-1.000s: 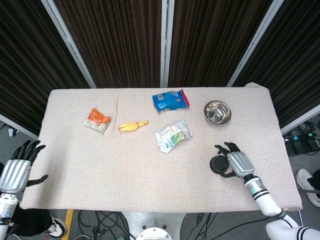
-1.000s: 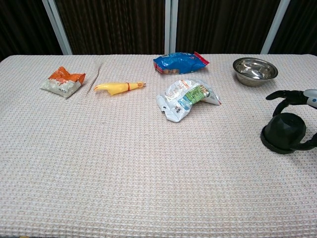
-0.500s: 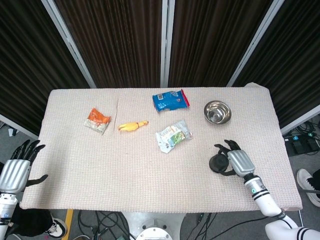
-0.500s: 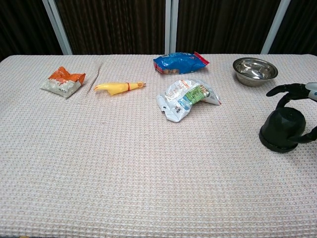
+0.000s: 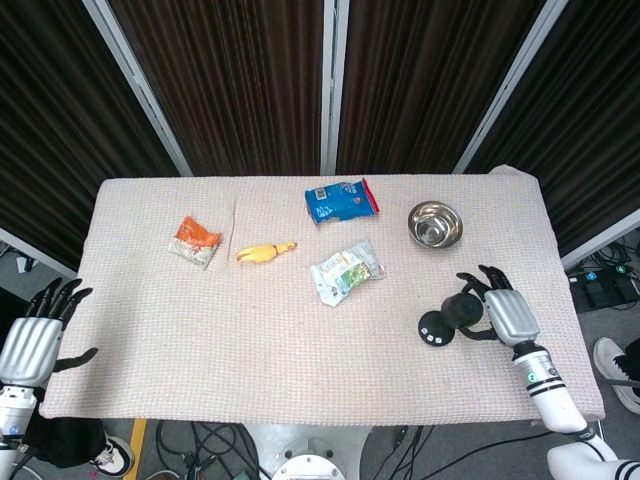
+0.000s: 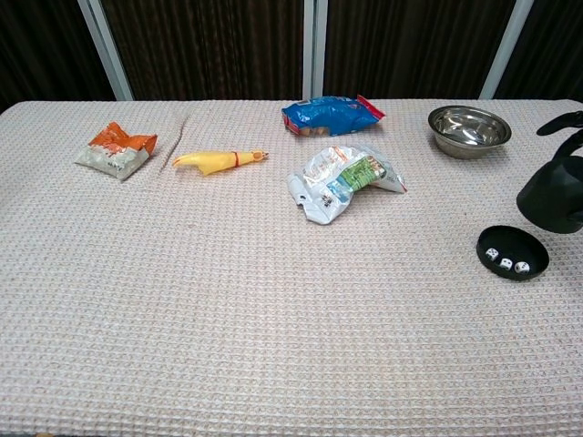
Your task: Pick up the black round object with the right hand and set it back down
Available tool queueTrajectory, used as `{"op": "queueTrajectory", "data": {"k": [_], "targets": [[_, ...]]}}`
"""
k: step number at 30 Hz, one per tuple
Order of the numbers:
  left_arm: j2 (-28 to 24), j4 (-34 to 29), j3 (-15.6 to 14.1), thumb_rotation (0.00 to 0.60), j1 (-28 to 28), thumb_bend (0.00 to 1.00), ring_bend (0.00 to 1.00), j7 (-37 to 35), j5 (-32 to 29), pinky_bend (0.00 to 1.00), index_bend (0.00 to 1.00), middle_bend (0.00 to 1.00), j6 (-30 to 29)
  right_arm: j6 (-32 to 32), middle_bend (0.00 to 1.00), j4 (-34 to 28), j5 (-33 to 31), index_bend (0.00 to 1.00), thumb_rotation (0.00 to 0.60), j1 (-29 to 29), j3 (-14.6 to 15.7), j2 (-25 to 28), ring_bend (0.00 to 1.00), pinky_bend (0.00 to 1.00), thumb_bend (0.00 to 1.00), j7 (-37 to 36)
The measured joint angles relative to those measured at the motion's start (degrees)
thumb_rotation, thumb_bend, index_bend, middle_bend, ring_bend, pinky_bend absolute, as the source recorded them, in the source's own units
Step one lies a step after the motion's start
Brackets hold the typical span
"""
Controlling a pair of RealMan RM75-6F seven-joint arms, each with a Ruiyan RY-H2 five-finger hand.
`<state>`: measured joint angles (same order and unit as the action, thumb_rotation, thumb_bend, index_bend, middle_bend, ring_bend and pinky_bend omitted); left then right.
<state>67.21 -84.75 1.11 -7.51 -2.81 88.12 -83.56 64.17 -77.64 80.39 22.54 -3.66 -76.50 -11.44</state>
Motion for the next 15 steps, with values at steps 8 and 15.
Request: {"op": "queueTrajectory", "data": {"k": [8, 15], "targets": [[-0.1, 0.0, -0.1, 0.6, 0.1, 0.09, 0.0, 0.3, -0.1, 0.13, 0.15, 0.07, 0.2, -2.8, 0.33, 6.2, -1.7, 0.17, 0.6, -0.8, 0.3, -1.3, 0.0, 0.0, 0.08, -4.1], [-0.1, 0.2, -0.3, 0.6, 0.0, 0.09, 0.0, 0.1, 0.0, 0.13, 0.15, 0.07, 0.3, -3.7, 0.03, 7.9, -0.7, 0.04, 0.6, -0.5, 0.7, -1.8, 0.0, 0.0, 0.0, -4.8]]}}
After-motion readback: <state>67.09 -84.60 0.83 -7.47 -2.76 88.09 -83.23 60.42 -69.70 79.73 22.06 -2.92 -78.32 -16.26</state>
